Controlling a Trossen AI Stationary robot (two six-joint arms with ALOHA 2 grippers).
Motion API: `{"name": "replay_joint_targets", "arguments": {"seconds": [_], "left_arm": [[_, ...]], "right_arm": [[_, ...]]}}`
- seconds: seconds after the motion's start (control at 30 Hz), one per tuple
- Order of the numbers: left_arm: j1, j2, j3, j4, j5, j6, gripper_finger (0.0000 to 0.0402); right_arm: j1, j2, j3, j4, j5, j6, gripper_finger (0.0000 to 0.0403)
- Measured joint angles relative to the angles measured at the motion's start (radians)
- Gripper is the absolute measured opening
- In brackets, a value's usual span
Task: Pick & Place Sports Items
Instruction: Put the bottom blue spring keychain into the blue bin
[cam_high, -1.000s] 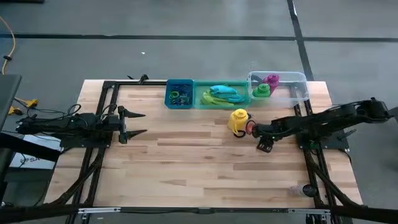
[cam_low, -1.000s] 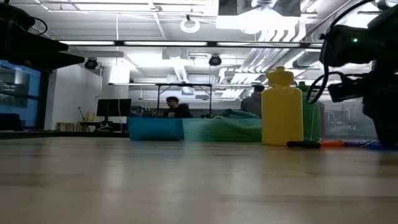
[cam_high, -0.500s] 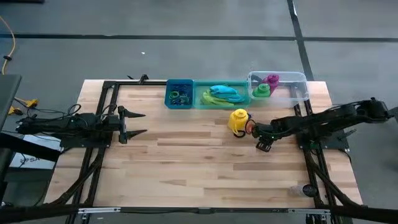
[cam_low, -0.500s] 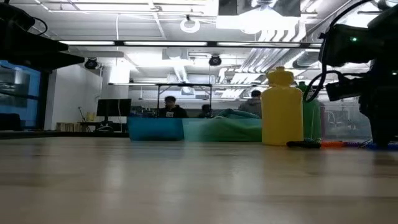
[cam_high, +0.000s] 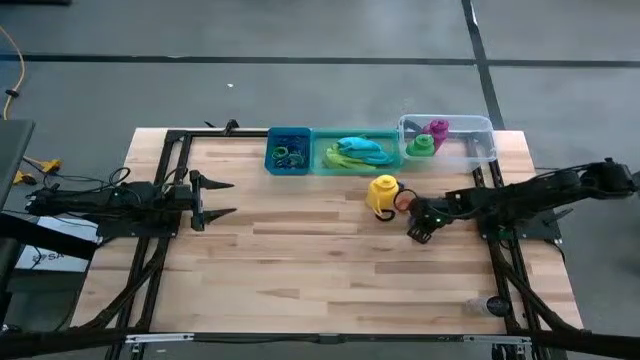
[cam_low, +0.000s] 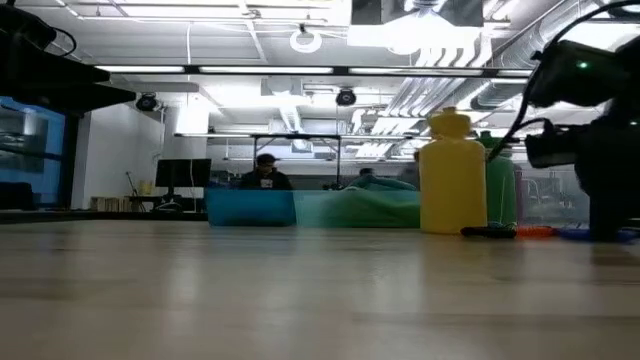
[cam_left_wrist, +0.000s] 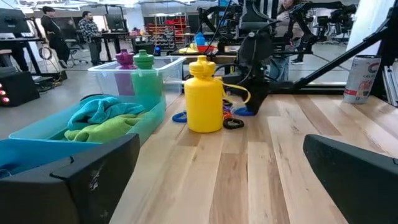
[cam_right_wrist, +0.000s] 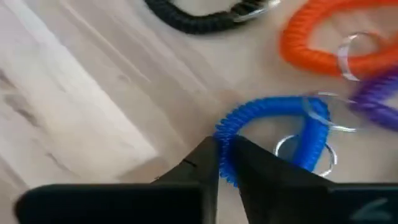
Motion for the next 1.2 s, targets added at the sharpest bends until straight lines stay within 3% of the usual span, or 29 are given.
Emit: {"name": "replay_joint_targets", "arguments": {"seconds": [0.2,0.33,0.83,1.2], "left_arm": [[0.000,0.000,0.000,0.000,0.000,0.000,0.0368],[0.000,0.000,0.000,0.001,0.000,0.000,0.0368],[0.000,0.000,0.000,0.003,0.000,0.000,0.0368],[0.000,0.000,0.000,0.003,0.000,0.000,0.0368]], "right_arm": [[0.007,-0.031,-0.017,0.010,-0.151,0.078,0.0003],[0.035,-0.119,-0.028,-0.021,-0.227,0.141,0.0002],[0.149,-0.606,-0.024,0.064,-0.022,0.289,0.0000],[0.167,-0.705,-0.021,0.345,0.061,0.243,0.0000]]}}
